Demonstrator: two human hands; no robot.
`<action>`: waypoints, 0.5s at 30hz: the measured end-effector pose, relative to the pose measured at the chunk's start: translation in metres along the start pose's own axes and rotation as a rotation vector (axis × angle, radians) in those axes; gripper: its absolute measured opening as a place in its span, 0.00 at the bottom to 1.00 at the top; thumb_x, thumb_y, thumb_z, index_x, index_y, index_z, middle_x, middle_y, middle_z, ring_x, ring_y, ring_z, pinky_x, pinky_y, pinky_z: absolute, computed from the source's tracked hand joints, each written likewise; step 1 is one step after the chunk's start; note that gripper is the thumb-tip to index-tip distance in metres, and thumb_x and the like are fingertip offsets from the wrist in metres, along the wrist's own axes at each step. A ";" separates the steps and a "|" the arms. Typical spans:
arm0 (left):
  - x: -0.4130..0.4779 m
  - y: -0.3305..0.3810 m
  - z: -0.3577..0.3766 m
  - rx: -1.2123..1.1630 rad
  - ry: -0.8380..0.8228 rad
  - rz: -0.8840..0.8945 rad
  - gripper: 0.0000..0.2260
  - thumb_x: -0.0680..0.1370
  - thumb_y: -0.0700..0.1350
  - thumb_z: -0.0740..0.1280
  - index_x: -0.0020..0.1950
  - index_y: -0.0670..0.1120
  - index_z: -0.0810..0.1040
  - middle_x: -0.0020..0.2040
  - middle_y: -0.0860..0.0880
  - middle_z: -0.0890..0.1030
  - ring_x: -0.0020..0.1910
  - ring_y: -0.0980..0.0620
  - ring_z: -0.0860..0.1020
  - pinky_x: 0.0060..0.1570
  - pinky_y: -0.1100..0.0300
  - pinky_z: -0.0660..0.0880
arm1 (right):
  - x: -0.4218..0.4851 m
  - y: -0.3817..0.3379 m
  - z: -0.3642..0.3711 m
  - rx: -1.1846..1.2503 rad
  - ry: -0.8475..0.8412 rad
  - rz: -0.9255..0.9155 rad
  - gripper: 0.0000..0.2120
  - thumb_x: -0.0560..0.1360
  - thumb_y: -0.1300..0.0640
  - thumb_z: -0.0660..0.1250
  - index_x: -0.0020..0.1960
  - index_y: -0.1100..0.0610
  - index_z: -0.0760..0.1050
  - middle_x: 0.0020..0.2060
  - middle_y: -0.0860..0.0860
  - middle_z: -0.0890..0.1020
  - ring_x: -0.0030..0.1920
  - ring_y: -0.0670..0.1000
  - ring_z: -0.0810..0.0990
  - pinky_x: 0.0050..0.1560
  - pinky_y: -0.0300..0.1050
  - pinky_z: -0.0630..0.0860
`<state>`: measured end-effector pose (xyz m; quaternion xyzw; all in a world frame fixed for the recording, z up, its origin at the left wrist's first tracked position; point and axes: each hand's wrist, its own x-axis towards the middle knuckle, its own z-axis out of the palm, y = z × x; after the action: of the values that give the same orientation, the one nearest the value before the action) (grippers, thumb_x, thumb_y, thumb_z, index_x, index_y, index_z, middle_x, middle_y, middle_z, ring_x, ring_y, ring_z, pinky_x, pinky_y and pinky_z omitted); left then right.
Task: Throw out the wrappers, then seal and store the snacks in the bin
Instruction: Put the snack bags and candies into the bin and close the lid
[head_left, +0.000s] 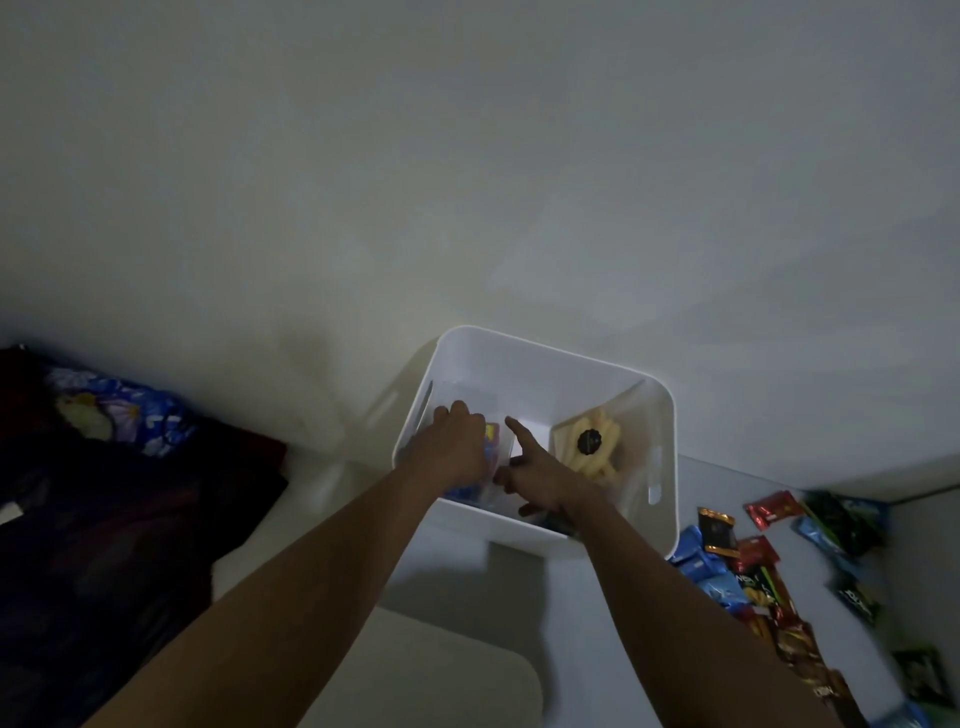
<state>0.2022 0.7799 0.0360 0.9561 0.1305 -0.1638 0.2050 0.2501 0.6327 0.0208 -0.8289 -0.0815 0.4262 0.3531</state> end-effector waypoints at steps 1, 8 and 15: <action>0.001 -0.001 0.001 0.000 -0.011 -0.007 0.22 0.76 0.49 0.68 0.68 0.43 0.71 0.63 0.43 0.68 0.64 0.41 0.68 0.60 0.44 0.74 | 0.000 0.001 0.000 0.003 -0.005 0.010 0.41 0.77 0.59 0.66 0.79 0.38 0.45 0.58 0.54 0.79 0.54 0.55 0.78 0.46 0.51 0.79; -0.001 -0.005 0.003 -0.116 -0.027 -0.099 0.28 0.72 0.50 0.72 0.69 0.43 0.68 0.62 0.44 0.71 0.61 0.42 0.73 0.57 0.48 0.76 | -0.004 -0.001 0.001 0.037 0.001 0.028 0.36 0.78 0.60 0.62 0.78 0.37 0.51 0.50 0.55 0.79 0.47 0.54 0.77 0.41 0.47 0.76; -0.024 0.015 -0.009 -0.081 0.034 -0.034 0.17 0.75 0.46 0.71 0.64 0.49 0.75 0.63 0.48 0.75 0.59 0.45 0.76 0.63 0.46 0.75 | -0.040 -0.001 -0.023 0.031 0.149 -0.127 0.32 0.79 0.63 0.60 0.78 0.45 0.54 0.46 0.53 0.74 0.46 0.56 0.75 0.47 0.54 0.78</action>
<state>0.1870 0.7663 0.0579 0.9473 0.1568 -0.1457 0.2384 0.2428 0.6043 0.0561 -0.8459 -0.1008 0.3413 0.3972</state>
